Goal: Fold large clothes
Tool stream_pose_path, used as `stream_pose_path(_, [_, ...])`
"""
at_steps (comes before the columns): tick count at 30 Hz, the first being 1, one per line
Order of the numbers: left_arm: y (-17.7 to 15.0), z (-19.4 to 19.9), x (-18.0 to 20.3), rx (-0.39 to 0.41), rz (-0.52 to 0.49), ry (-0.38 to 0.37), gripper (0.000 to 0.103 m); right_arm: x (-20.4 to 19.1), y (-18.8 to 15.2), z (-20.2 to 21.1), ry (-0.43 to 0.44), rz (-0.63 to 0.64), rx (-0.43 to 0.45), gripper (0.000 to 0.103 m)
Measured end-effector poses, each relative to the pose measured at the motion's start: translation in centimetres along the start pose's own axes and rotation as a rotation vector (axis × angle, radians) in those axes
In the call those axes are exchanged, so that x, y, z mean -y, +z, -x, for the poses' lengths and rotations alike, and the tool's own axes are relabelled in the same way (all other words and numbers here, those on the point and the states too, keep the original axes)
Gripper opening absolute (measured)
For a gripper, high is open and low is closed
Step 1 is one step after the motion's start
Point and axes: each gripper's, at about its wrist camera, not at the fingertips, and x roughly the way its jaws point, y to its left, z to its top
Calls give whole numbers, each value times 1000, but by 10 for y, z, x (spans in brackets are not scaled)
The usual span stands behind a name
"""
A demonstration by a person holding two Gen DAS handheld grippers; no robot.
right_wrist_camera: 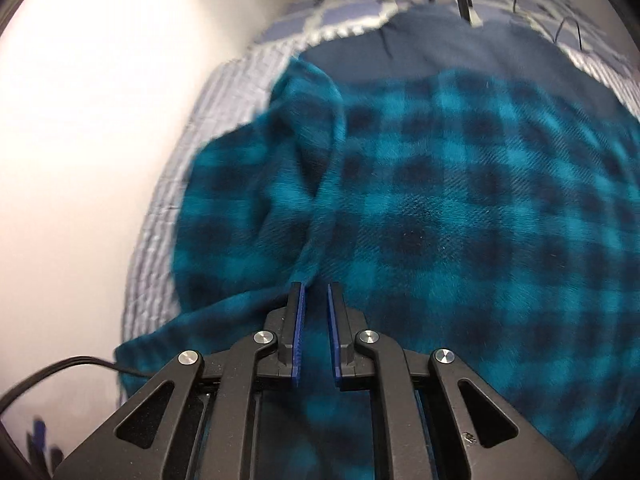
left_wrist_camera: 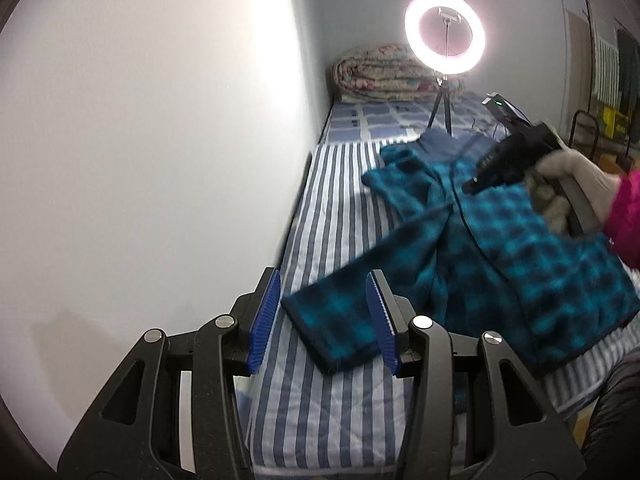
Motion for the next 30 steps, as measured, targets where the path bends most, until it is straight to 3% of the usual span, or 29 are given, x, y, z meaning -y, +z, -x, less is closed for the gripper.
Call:
stream_pose_path(4, [22, 3, 1, 22, -9, 0, 46, -23, -16, 30, 75, 84, 34, 12])
stream_pose_path(6, [32, 3, 1, 19, -9, -27, 46, -34, -20, 38, 107, 121, 40, 30])
stream_pose_path(8, [35, 0, 2, -2, 10, -56, 46, -45, -16, 35, 141, 160, 45, 37])
stream_pose_path(12, [30, 2, -1, -33, 28, -79, 46, -66, -12, 10, 165, 200, 14, 39])
stream_pose_path(17, [16, 5, -2, -75, 32, -76, 46, -88, -21, -20, 110, 344, -23, 44])
stream_pose_path(22, [8, -10, -13, -153, 112, -100, 46, -108, -19, -60, 91, 491, -80, 48])
stream_pose_path(25, [5, -21, -14, -182, 125, -104, 47, -115, -22, -81, 20, 608, -106, 52])
stream_pose_path(26, [3, -26, -14, -190, 125, -106, 52, -116, -25, -86, 4, 637, -116, 52])
stream_pose_path(28, [1, -38, -15, -209, 138, -109, 66, -113, -32, -88, -15, 687, -129, 45])
stream_pose_path(29, [-1, -48, -15, -225, 146, -122, 67, -111, -36, -86, -33, 716, -117, 20])
stream_pose_path(30, [-3, -54, -15, -238, 147, -124, 67, -108, -38, -82, -41, 727, -110, 5])
